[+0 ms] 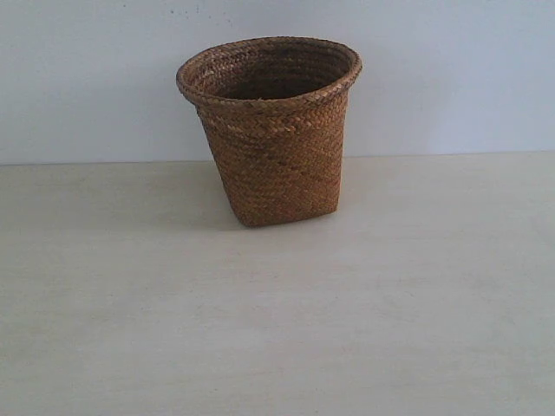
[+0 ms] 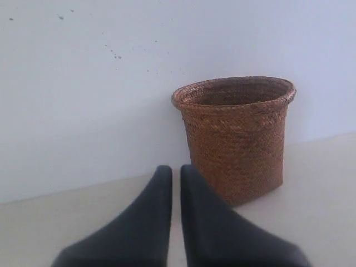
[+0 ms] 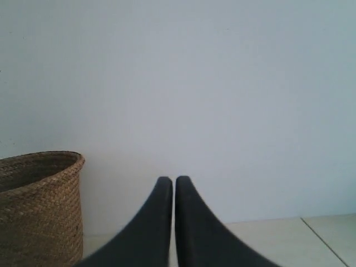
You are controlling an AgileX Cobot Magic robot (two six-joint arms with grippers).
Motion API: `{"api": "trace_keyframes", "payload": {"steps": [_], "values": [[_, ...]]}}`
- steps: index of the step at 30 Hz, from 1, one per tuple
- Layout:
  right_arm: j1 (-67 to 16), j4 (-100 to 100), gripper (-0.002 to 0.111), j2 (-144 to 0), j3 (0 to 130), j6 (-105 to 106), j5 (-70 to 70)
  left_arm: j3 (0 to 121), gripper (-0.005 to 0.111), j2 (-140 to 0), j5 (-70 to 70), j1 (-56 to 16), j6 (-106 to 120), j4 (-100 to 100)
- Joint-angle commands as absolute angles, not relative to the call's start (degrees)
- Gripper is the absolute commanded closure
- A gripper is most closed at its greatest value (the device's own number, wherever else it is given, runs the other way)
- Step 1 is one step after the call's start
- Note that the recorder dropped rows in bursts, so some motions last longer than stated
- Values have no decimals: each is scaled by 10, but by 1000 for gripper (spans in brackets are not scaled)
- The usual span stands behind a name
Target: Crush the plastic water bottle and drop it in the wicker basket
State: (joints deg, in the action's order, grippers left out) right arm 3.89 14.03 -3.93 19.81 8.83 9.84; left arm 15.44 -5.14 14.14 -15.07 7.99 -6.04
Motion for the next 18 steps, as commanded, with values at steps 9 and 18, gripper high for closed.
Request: {"api": "trace_keyframes", "payload": {"steps": [9, 18], "values": [[40, 149, 108, -30, 123, 97, 62, 50, 102, -47, -50, -149, 9, -69], [40, 150, 108, -30, 55, 105, 88, 31, 102, -47, -60, -149, 8, -71]]}}
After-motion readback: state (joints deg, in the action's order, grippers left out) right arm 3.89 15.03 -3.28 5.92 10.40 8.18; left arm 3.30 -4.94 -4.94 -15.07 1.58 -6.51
